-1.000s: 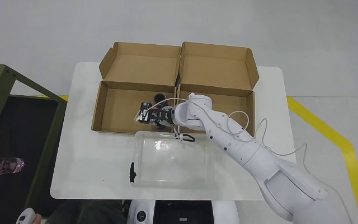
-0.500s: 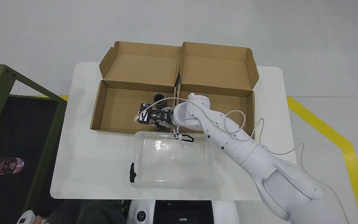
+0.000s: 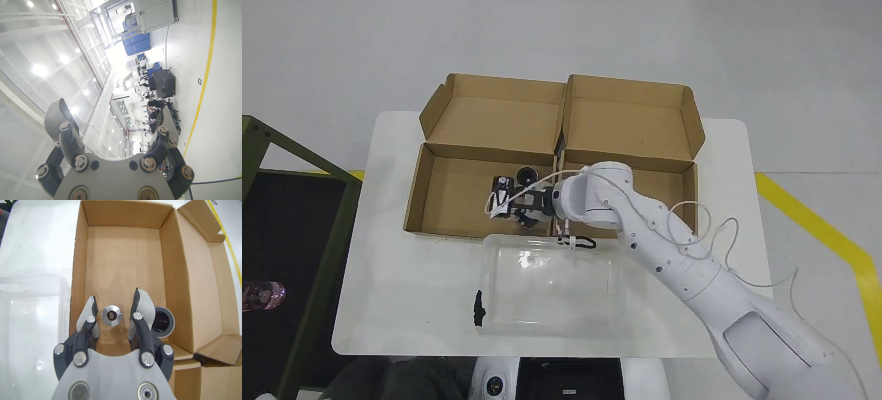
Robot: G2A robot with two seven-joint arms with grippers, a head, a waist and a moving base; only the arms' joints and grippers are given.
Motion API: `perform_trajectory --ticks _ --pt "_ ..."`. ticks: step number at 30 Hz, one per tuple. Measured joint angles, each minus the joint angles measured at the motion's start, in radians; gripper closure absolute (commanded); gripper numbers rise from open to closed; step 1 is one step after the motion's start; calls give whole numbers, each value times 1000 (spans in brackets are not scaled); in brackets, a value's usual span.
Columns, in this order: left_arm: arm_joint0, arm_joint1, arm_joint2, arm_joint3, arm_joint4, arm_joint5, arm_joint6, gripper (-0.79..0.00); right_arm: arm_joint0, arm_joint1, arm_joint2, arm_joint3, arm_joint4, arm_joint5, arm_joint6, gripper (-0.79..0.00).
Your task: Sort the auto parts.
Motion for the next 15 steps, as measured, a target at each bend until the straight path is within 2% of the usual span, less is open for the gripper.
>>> perform_trajectory --ticks 7,15 --pt "0 0 0 0 0 0 0 -785 -123 55 132 -182 1 -61 -9 -357" --pt "0 0 0 0 0 0 0 -785 -307 123 317 -375 0 -174 -18 -376"
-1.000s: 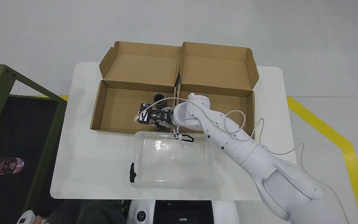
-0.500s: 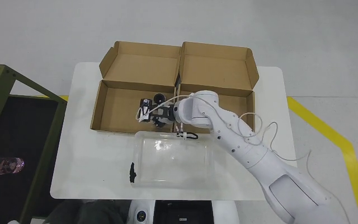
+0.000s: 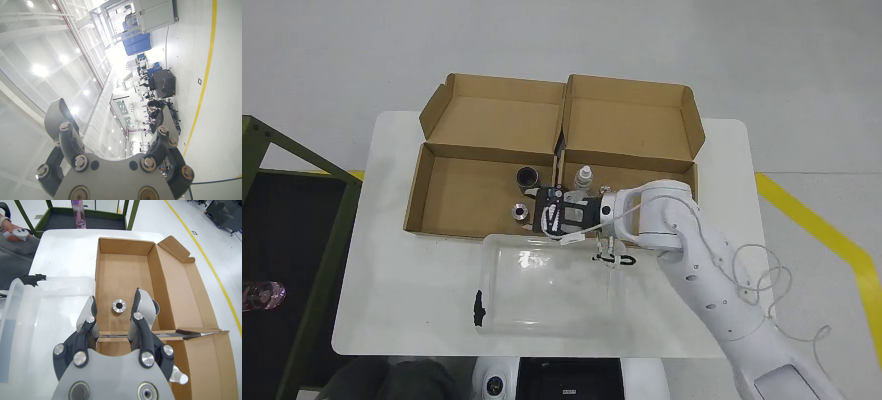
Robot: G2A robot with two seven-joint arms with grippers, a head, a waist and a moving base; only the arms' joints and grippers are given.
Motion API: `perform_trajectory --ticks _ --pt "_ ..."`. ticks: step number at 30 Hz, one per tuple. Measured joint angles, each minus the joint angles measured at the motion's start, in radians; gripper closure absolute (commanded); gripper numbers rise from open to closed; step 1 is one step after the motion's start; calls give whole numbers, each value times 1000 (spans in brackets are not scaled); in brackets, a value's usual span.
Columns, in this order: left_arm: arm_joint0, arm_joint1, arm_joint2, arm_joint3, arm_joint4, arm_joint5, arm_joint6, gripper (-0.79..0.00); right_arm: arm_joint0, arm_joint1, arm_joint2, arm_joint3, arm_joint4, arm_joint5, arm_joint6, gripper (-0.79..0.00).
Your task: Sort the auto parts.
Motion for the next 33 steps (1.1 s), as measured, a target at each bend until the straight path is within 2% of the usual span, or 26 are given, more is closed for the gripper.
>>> perform_trajectory --ticks 1,5,10,14,19,23,27,33 --pt "0 0 0 0 0 0 0 -785 -23 7 24 -19 0 -8 -6 -382" --pt "0 0 0 0 0 0 0 -785 -129 34 135 -79 13 -37 -75 -533" --pt "0 0 0 0 0 0 0 -785 -248 63 284 -125 -8 -46 -183 -520" --pt "0 0 0 0 0 0 0 -785 -336 80 391 -153 -38 -34 -280 -579" --pt "0 0 0 0 0 0 0 -785 -436 94 479 -175 -110 5 -394 -570" --pt "0 0 0 0 0 0 0 -785 -506 105 534 -174 -185 3 -495 -591" --pt "0 0 0 0 0 0 0 -785 -568 115 599 -156 -239 22 -605 -625" --pt "0 0 0 0 0 0 0 -785 -649 124 674 -120 -273 91 -745 -730"
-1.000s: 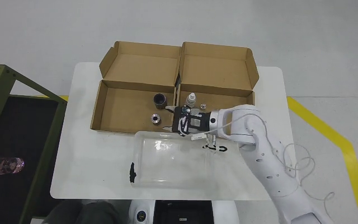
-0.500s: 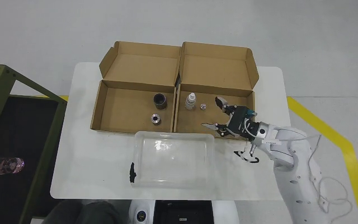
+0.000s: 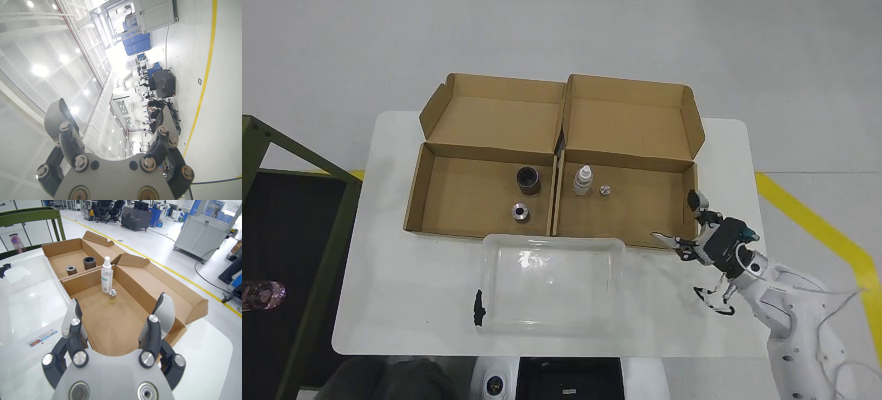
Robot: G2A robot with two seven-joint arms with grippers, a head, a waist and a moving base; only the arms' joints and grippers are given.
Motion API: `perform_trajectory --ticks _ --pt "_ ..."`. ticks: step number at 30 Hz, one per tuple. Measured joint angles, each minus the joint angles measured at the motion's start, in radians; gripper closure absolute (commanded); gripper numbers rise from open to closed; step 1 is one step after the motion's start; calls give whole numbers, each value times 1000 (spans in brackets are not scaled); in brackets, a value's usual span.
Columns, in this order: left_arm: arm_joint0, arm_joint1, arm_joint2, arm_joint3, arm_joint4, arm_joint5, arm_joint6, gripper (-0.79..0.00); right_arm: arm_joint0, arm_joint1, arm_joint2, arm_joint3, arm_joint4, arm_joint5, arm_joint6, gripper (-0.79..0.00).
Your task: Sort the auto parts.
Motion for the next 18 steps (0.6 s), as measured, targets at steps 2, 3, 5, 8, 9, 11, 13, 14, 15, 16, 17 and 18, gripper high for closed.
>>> perform_trajectory --ticks 2,3,5,8,9,11,13,14,15,16,17,18 --pt "0 0 0 0 0 0 0 -785 -23 2 23 14 6 29 -37 -785" --pt "0 0 0 0 0 0 0 -785 -31 3 32 18 7 39 -50 -785" --pt "0 0 0 0 0 0 0 -785 -46 5 52 27 6 57 -70 -785" --pt "0 0 0 0 0 0 0 -785 -60 9 76 39 9 73 -86 -785" --pt "0 0 0 0 0 0 0 -785 -64 10 82 42 13 77 -90 -785" --pt "0 0 0 0 0 0 0 -785 -72 11 94 47 23 83 -97 -785" --pt "0 0 0 0 0 0 0 -785 -82 13 107 50 32 90 -104 -785" --pt "0 0 0 0 0 0 0 -785 -85 14 111 52 36 92 -106 -785" --pt "0 0 0 0 0 0 0 -785 -89 15 118 55 38 94 -109 -785" --pt "0 0 0 0 0 0 0 -785 -90 16 123 59 39 95 -110 -785" --pt "0 0 0 0 0 0 0 -785 -91 17 129 64 42 96 -111 -785" --pt "0 0 0 0 0 0 0 -785 -91 19 136 69 44 100 -112 -785"
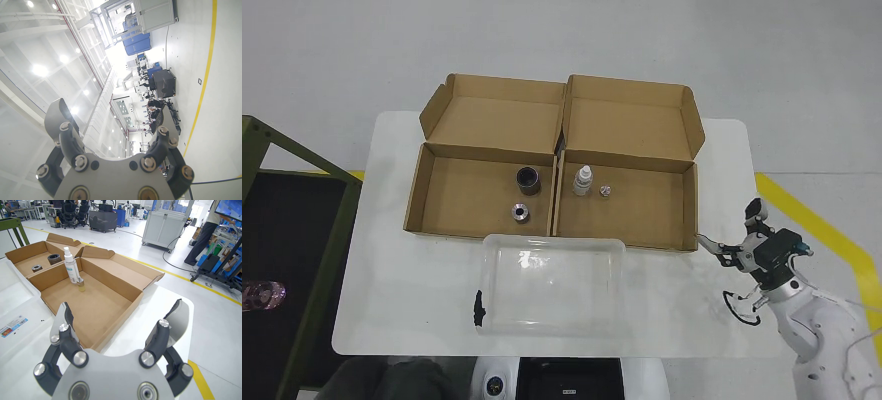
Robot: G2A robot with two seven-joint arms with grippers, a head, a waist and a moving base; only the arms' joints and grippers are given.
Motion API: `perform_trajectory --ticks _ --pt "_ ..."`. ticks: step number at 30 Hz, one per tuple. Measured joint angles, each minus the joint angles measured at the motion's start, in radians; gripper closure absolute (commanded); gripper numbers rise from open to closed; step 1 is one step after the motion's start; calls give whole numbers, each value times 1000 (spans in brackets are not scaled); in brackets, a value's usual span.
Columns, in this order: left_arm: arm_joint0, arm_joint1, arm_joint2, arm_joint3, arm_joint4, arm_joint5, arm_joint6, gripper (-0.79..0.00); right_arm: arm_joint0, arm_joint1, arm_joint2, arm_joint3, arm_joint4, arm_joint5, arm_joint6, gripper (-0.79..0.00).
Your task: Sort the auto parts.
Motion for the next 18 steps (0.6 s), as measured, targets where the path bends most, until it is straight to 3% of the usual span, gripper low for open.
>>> perform_trajectory --ticks 18 --pt "0 0 0 0 0 0 0 -784 -2 2 9 7 7 5 0 -785"
